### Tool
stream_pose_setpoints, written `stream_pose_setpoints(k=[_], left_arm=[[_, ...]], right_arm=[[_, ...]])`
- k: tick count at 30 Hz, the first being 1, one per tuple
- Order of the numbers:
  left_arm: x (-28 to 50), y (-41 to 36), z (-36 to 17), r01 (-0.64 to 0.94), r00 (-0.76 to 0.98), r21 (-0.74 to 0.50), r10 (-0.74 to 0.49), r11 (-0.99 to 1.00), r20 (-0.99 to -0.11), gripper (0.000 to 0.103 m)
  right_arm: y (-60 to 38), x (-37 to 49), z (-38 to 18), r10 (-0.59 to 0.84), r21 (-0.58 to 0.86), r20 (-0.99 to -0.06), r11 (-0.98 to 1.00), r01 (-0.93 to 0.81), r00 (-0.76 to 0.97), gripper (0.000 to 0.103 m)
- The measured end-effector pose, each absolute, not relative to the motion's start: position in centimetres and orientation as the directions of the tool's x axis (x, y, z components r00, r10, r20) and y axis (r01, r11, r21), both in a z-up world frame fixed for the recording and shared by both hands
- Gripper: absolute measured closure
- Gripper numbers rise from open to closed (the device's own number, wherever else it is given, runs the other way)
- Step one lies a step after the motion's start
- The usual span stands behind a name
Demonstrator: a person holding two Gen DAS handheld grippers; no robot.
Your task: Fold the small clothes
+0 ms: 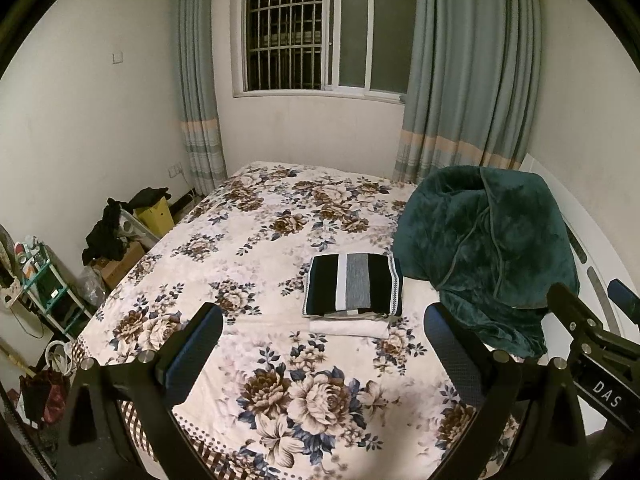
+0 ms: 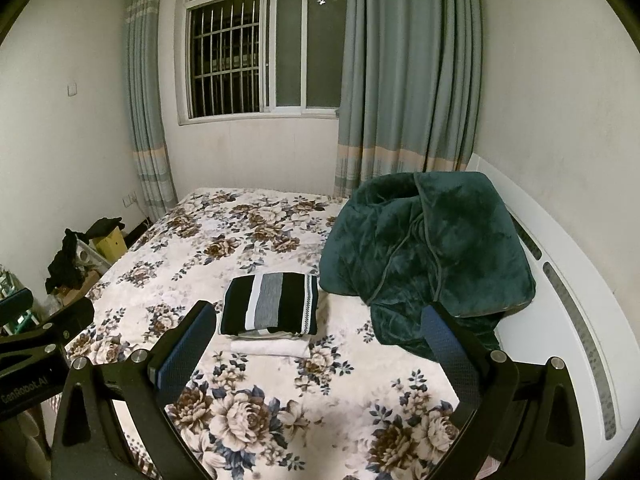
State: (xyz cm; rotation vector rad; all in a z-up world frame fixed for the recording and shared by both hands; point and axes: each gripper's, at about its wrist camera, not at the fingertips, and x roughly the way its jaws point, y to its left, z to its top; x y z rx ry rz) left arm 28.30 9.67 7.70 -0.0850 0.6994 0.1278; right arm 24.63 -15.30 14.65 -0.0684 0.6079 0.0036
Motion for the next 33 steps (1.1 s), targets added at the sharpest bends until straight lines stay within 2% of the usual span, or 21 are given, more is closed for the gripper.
stream_pose_setpoints(k=[33], left_arm=[[27.4,10.2,8.9,-0.181,0.766,-0.023,0.126,0.983,-0.630,0.000]], right_arm=[[-14.5,25.1,15.0,-0.020,-0.057,-0.560,0.998,-0.014,0.828,0.000]])
